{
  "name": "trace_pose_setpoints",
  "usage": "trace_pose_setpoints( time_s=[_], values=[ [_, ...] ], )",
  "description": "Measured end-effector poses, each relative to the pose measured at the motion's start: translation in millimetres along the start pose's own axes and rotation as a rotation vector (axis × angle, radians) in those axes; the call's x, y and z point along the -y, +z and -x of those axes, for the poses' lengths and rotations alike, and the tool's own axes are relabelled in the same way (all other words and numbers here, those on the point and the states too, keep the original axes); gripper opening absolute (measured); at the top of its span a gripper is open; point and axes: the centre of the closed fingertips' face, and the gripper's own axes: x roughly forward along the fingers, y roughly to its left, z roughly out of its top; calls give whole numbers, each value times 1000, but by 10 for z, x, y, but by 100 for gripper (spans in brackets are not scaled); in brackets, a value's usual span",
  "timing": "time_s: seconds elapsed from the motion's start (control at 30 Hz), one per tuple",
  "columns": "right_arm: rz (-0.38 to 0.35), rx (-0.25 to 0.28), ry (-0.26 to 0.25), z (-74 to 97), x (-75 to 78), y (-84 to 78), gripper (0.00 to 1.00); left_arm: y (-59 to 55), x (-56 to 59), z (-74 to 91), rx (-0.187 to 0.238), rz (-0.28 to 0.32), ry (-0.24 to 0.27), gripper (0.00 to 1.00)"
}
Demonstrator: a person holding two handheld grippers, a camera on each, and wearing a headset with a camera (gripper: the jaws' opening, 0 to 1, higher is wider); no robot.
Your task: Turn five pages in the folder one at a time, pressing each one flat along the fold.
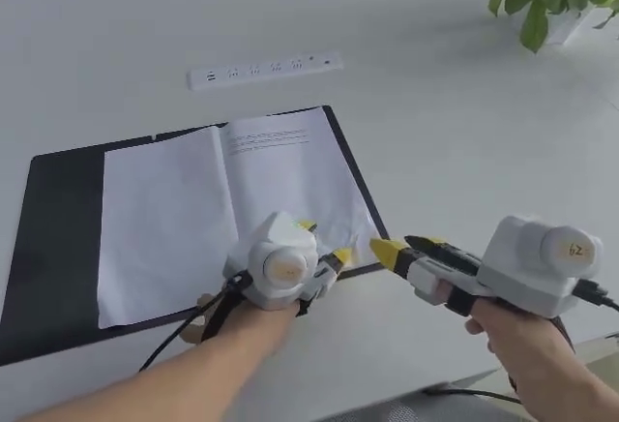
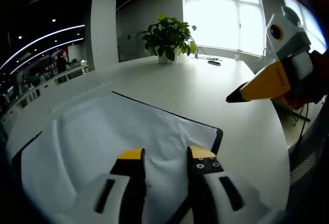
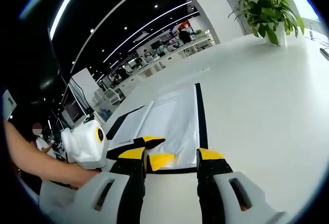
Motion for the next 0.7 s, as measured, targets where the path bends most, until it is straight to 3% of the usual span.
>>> trace_pose_setpoints(
  time_s=[0.5, 0.57, 0.6, 0.7],
  values=[
    [5, -21, 6, -79, 6, -56, 37, 4, -23, -20, -39, -55, -9, 11],
    [10, -32, 6, -99, 16, -72, 37, 12, -112, -38, -49, -65, 25, 4],
    [12, -32, 6, -102, 15, -71, 37, 16, -103, -45, -50, -70, 11, 4],
    [10, -31, 9, -115, 10, -62, 37, 30, -108, -56, -53, -32, 3, 3]
  ],
)
